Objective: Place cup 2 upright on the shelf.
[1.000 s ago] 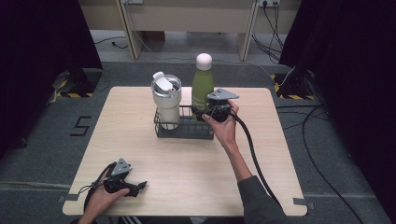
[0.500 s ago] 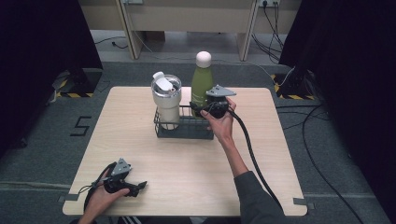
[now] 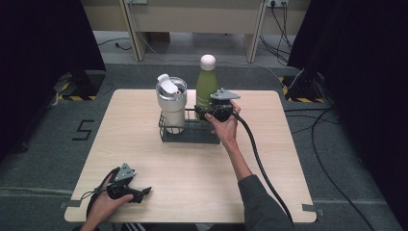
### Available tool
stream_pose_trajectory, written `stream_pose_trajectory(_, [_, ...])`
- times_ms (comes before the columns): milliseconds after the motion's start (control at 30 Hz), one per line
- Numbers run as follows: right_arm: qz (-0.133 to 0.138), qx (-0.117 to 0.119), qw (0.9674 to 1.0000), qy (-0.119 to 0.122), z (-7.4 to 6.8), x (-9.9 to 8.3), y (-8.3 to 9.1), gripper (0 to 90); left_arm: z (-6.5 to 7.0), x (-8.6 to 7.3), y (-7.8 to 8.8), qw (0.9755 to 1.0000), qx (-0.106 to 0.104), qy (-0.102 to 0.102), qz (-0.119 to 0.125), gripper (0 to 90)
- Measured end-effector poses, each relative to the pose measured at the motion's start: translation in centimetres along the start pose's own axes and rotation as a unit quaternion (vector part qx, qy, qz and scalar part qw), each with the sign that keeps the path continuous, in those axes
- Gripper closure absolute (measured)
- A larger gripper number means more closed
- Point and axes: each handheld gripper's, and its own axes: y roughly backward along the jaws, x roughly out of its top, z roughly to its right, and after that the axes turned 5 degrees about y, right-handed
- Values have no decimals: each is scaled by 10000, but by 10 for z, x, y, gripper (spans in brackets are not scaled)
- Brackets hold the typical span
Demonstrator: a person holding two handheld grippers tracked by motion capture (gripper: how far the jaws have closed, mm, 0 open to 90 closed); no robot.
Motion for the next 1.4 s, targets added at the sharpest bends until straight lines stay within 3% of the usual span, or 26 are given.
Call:
stream_pose_trajectory(500, [-164, 170, 9997, -34, -7, -16, -13, 209, 0, 0, 0, 10000, -2, -5, 11, 16])
stream_pose_trajectory(1400, [-193, 115, 9997, -70, -6, -36, -19, 208, 0, 0, 0, 10000, 0, -1, 18, 15])
